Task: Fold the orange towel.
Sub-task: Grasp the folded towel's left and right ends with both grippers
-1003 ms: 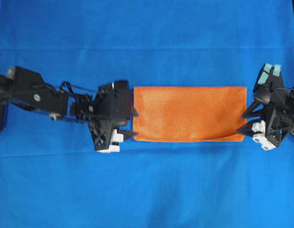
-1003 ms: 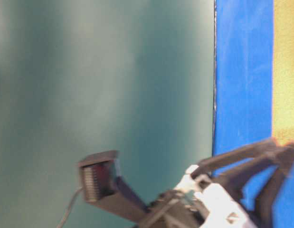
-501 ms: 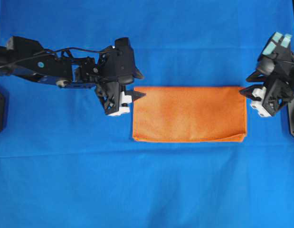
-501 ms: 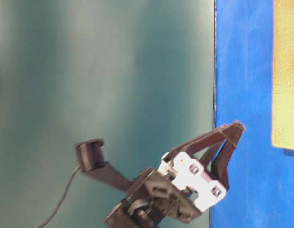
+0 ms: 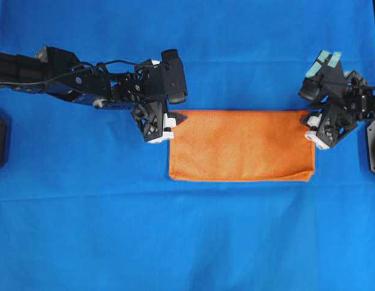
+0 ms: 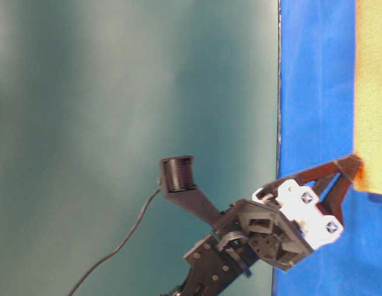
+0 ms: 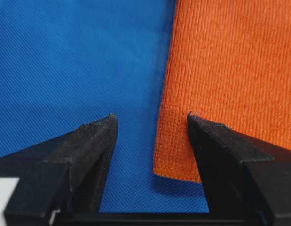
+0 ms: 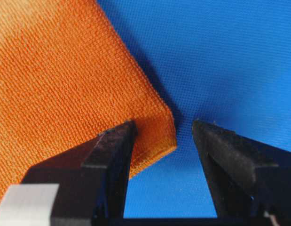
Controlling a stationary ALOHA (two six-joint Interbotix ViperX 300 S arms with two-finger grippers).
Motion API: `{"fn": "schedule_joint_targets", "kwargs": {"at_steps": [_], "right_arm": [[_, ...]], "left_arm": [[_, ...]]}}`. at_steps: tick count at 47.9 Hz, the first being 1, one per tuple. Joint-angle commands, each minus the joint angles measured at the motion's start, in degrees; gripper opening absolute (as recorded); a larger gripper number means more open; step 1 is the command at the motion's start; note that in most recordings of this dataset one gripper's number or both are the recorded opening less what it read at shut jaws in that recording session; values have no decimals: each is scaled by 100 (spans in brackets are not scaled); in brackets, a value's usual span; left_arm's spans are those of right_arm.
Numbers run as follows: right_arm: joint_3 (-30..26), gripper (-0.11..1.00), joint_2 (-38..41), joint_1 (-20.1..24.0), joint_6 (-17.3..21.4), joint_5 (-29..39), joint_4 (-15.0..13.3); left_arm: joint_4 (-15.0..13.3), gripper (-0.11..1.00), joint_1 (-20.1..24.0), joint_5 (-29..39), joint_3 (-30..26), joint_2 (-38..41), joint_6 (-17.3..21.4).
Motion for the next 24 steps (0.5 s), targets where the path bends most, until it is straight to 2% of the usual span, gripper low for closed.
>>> {"fn": "schedule_joint_targets", "kwargs": {"at_steps": [1, 10, 16, 18, 24], "right_arm": [[-44, 57, 26, -9, -9, -114, -18], [-35, 57, 9, -9, -9, -123, -18], [-44, 51, 9, -9, -53, -123, -18], [-35, 45, 9, 0, -53, -123, -18], [-26, 8, 9, 70, -62, -132, -9]], "left_arm": [[9, 55, 9, 9, -35, -70, -9], [0, 54, 9, 141, 35, -97, 0], [0, 50, 9, 343, -26, -79, -9], [9, 44, 18, 396, -62, -62, -9], [9, 23, 18, 492, -167, -26, -9]]}}
